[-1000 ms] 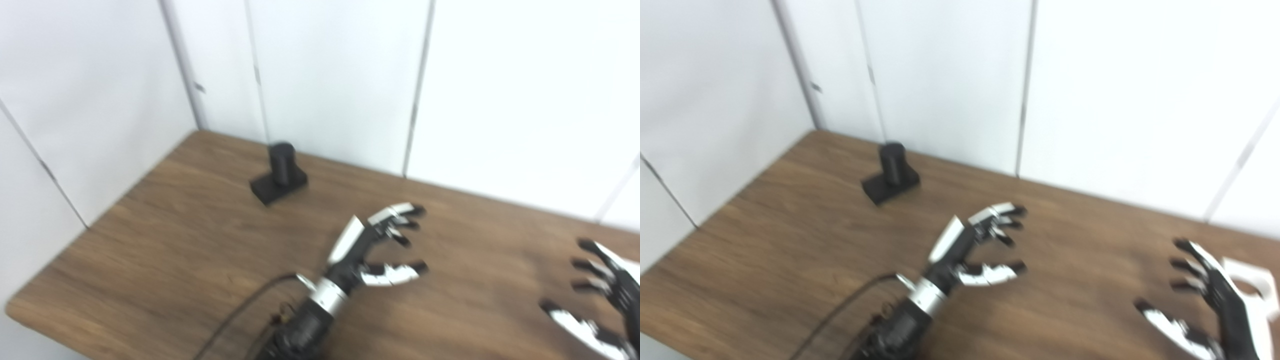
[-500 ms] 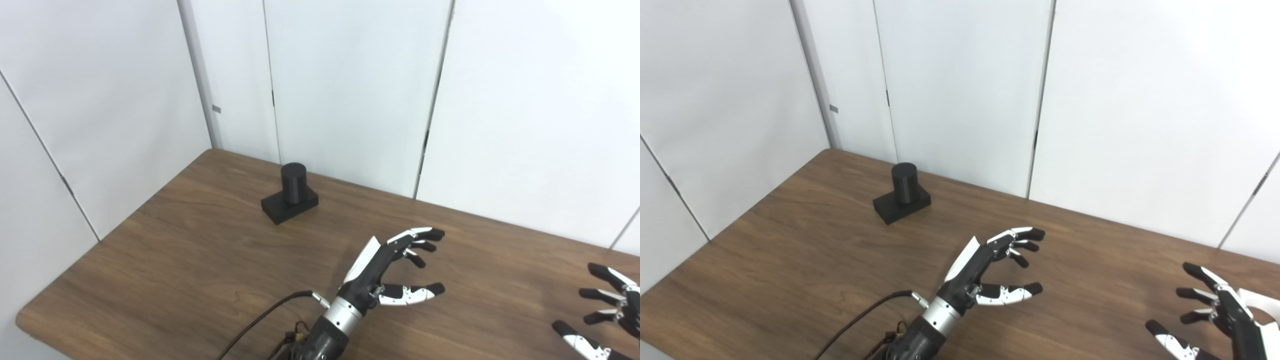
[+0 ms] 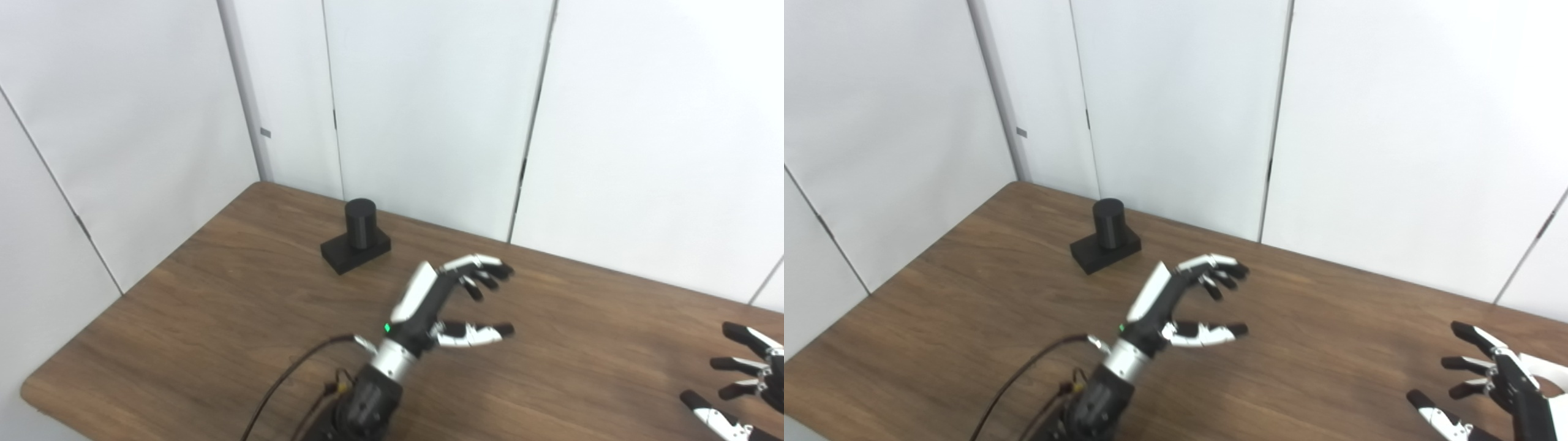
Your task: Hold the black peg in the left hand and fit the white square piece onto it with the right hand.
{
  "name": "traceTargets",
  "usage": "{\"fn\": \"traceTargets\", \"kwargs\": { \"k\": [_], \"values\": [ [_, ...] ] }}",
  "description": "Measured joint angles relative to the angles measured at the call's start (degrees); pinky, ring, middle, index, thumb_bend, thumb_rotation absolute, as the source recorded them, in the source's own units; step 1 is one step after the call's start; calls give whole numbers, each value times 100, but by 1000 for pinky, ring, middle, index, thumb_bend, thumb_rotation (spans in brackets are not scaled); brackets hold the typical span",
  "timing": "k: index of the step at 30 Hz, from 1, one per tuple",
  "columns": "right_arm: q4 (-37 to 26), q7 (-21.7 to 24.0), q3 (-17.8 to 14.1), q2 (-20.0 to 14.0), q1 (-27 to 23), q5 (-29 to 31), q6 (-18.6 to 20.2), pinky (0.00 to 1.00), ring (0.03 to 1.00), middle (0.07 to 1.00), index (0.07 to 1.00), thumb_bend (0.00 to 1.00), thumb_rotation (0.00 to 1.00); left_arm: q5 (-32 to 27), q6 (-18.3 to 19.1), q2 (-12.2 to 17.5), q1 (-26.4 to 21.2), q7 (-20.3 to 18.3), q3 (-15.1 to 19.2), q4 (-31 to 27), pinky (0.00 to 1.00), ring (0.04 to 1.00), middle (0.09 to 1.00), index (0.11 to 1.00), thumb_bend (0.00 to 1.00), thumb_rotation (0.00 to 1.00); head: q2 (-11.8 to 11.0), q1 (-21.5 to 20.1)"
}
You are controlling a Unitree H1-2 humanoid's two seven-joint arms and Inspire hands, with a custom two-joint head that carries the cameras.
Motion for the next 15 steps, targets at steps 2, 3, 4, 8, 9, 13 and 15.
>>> {"fn": "traceTargets", "kwargs": {
  "k": [2, 3, 4, 8, 9, 13, 15],
  "values": [
    [-55, 9, -4, -1, 5, 46, 23, 433, 641, 815, 784, 487, 0, -4, 57, 132, -58, -85, 22, -103, 528, 659, 698, 674, 759, 0, 0, 9],
    [-93, 11, -4, -1, 6, 55, 42, 432, 640, 815, 786, 487, 0, -6, 139, 196, -94, -136, 43, -154, 537, 668, 703, 678, 772, 0, 9, 9],
    [-127, 16, -4, 0, 6, 58, 51, 431, 640, 815, 786, 488, 0, -6, 227, 236, -127, -167, 68, -199, 541, 671, 705, 679, 778, 0, 9, 9],
    [-148, 23, -8, -2, 11, 62, 108, 426, 637, 812, 787, 484, 0, -6, 536, 294, -170, -185, 236, -418, 582, 695, 726, 697, 786, 30, 26, 35],
    [-151, 26, -7, -1, 12, 60, 136, 420, 633, 812, 787, 482, 0, 29, 654, 307, -171, -186, 274, -488, 579, 693, 725, 700, 796, 52, 26, 35],
    [-178, 41, -7, -4, 17, 39, 240, 419, 627, 812, 791, 473, 0, 325, 1141, 389, -184, -133, 492, -853, 558, 686, 728, 709, 796, 47, 35, 53],
    [-178, 41, -6, -4, 16, 23, 240, 420, 628, 811, 789, 470, 0, 402, 1220, 482, -224, -109, 613, -881, 578, 697, 739, 720, 792, 50, 35, 53]
  ]
}}
